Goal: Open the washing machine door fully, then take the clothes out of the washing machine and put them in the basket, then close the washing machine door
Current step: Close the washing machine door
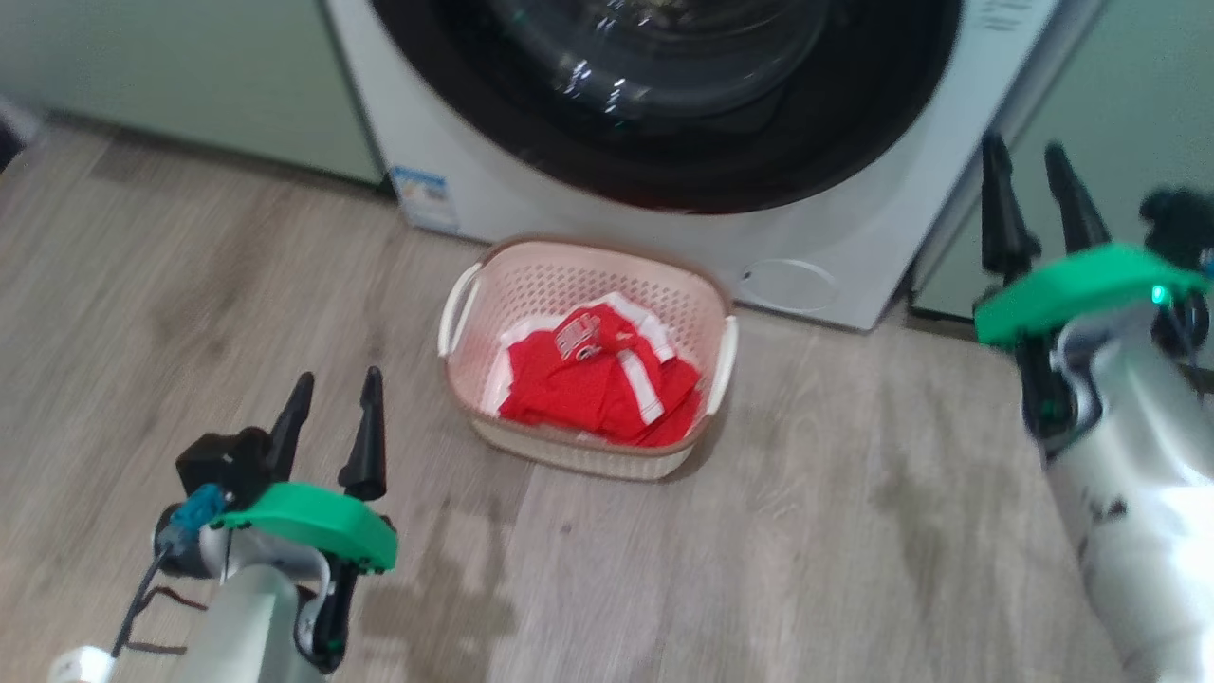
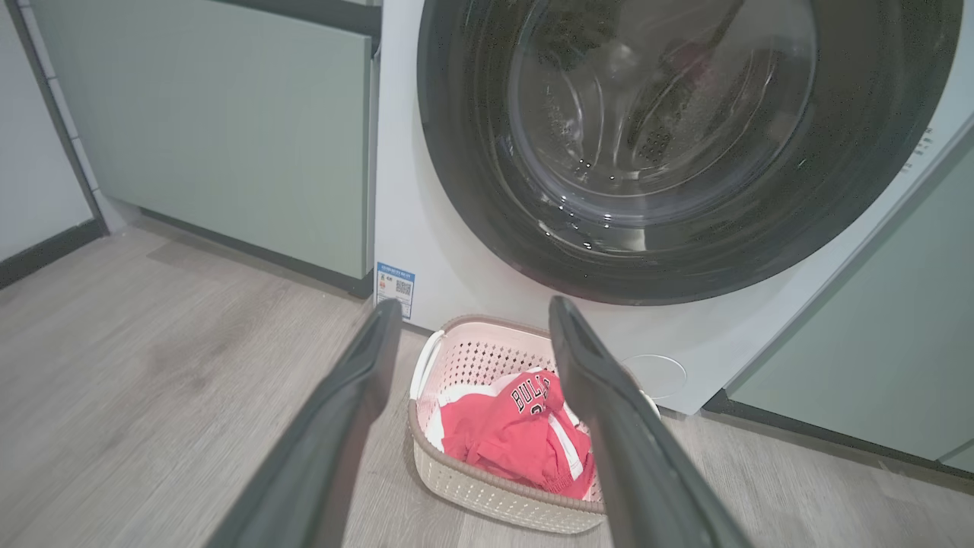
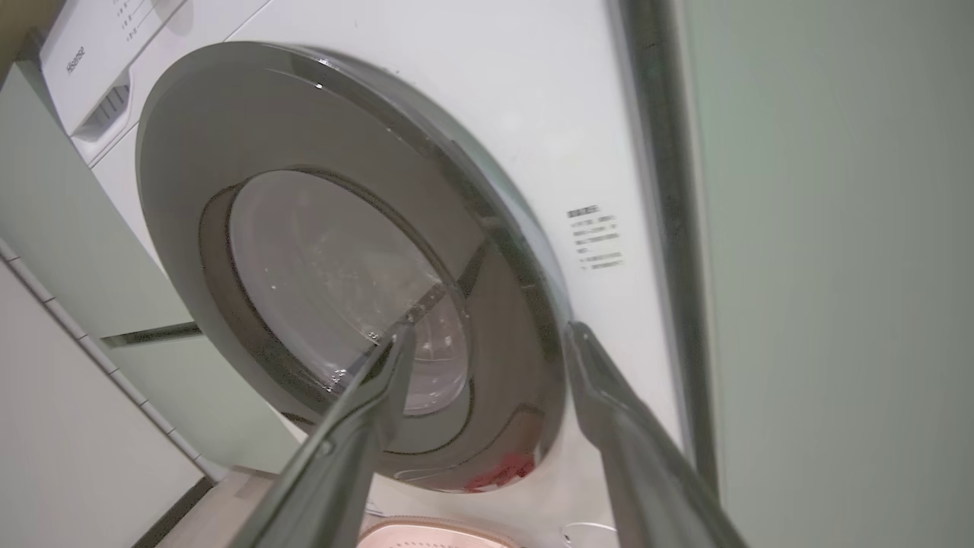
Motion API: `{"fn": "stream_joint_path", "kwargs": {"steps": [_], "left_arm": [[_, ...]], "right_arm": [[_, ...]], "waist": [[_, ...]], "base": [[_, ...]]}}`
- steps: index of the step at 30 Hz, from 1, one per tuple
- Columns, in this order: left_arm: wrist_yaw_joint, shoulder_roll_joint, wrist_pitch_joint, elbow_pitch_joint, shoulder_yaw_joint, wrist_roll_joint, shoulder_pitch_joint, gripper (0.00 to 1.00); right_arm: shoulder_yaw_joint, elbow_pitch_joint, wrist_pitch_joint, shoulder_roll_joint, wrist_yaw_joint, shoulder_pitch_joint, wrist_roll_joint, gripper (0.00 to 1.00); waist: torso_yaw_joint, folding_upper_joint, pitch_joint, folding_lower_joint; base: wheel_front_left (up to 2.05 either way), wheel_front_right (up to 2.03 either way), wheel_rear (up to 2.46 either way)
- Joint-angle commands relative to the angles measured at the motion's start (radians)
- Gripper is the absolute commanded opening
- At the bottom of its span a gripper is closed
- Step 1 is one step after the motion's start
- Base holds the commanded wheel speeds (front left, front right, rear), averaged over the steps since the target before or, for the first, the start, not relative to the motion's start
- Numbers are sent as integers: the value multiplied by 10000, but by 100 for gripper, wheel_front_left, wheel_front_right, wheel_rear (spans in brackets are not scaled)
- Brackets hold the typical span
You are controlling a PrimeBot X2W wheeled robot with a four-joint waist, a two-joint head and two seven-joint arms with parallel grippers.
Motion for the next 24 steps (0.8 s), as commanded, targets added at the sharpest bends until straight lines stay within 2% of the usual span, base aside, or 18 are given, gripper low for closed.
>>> {"fn": "stream_joint_path", "kwargs": {"steps": [1, 7, 11, 16, 24], "left_arm": [[-57, 341, -67, -245, 283, -49, -408, 100], [-59, 888, -67, 168, -28, 168, -561, 100], [-60, 890, -67, 317, 0, 271, -540, 100], [-60, 798, -67, 497, 316, 530, -337, 100], [-61, 518, -67, 594, 590, 607, -171, 100]], "right_arm": [[-119, -477, -61, 213, -7, 390, -306, 100], [-1611, -1723, -61, 814, -7, 2366, -1731, 100], [-2125, -2416, -61, 1163, -7, 3467, -2134, 100], [-2490, -3083, -61, 1299, -7, 4556, -2474, 100], [-3083, -4217, -61, 1393, -7, 5991, -3123, 100]], "waist": [[-523, -1, -506, 0], [-1285, -1, -984, 0], [-1783, -1, -1207, 0], [-2327, -1, -1422, 0], [-2710, -1, -1666, 0]], "base": [[0, 0, 0], [0, 0, 0], [0, 0, 0], [0, 0, 0], [0, 0, 0]]}}
